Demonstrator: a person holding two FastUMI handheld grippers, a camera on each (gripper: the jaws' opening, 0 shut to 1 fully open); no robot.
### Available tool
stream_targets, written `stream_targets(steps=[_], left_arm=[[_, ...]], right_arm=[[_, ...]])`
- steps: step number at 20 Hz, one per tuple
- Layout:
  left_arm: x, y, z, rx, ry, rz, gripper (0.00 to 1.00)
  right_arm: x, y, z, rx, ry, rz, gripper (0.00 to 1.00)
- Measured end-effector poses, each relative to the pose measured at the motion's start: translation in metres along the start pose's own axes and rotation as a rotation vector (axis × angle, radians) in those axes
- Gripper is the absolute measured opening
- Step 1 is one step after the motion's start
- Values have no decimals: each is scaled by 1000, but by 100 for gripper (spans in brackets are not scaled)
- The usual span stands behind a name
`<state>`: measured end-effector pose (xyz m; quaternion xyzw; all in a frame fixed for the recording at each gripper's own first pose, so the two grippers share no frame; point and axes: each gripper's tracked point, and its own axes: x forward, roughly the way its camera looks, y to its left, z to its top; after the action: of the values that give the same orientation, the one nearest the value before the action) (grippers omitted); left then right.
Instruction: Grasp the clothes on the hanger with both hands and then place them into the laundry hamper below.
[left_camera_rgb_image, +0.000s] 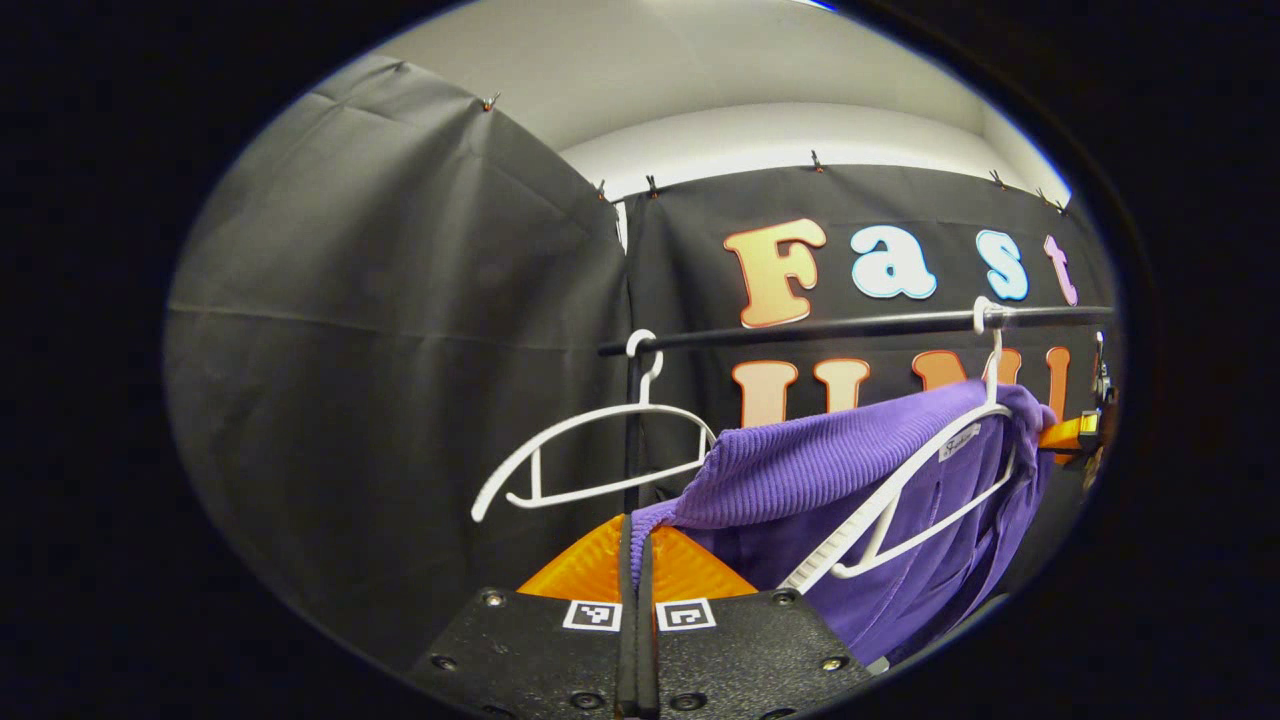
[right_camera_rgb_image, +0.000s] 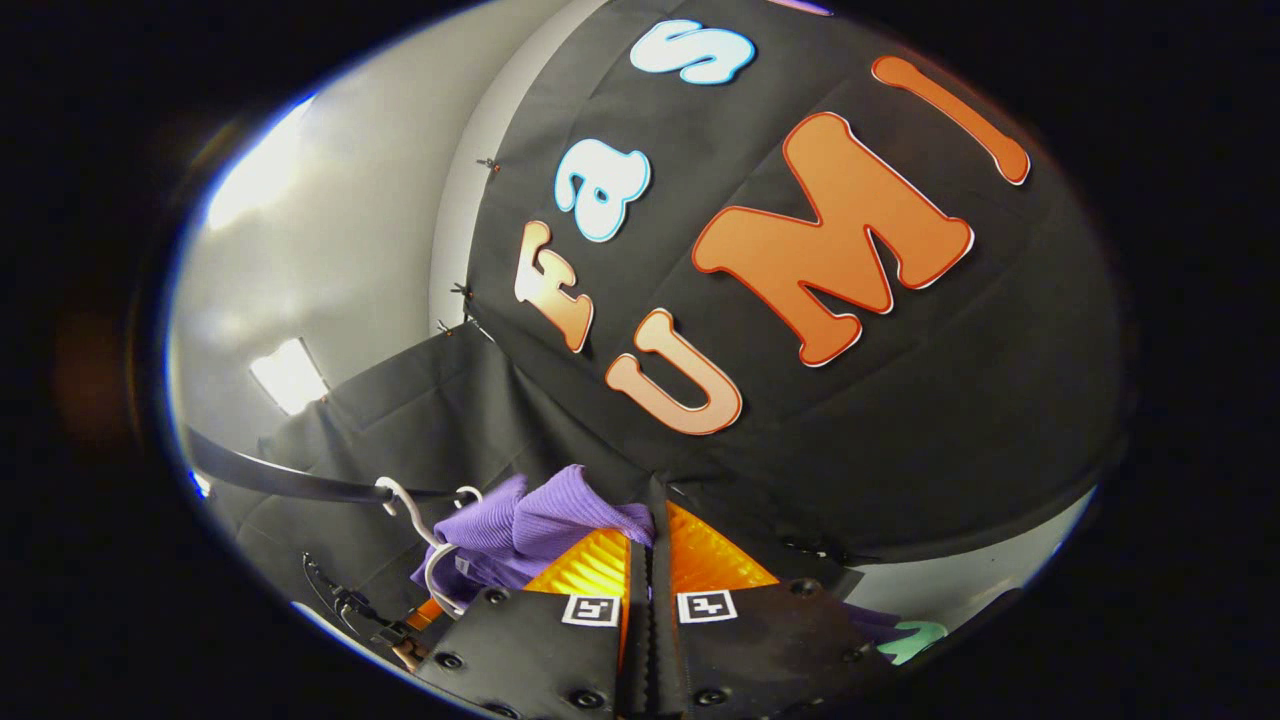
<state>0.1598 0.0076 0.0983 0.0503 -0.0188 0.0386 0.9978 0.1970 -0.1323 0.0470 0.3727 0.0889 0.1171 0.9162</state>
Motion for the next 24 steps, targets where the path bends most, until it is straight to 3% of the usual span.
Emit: stream_targets(steps=[2, 4, 8, 16, 24], left_arm=[[3, -4, -19, -35, 43, -20, 0], [6, -10, -37, -57, 78, -54, 0], [1, -14, -61, -81, 125, -84, 0], [-25, -9, -78, -77, 127, -107, 0], [-66, -21, -83, 17, 80, -105, 0]], right_arm=[[0, -8, 9, 14, -28, -21, 8], [0, -34, 12, -1, -36, -96, 8], [-6, -49, 0, 24, -24, -122, 8], [-29, -71, -32, -35, 14, -169, 7], [-59, -99, -82, -160, 78, -266, 7]])
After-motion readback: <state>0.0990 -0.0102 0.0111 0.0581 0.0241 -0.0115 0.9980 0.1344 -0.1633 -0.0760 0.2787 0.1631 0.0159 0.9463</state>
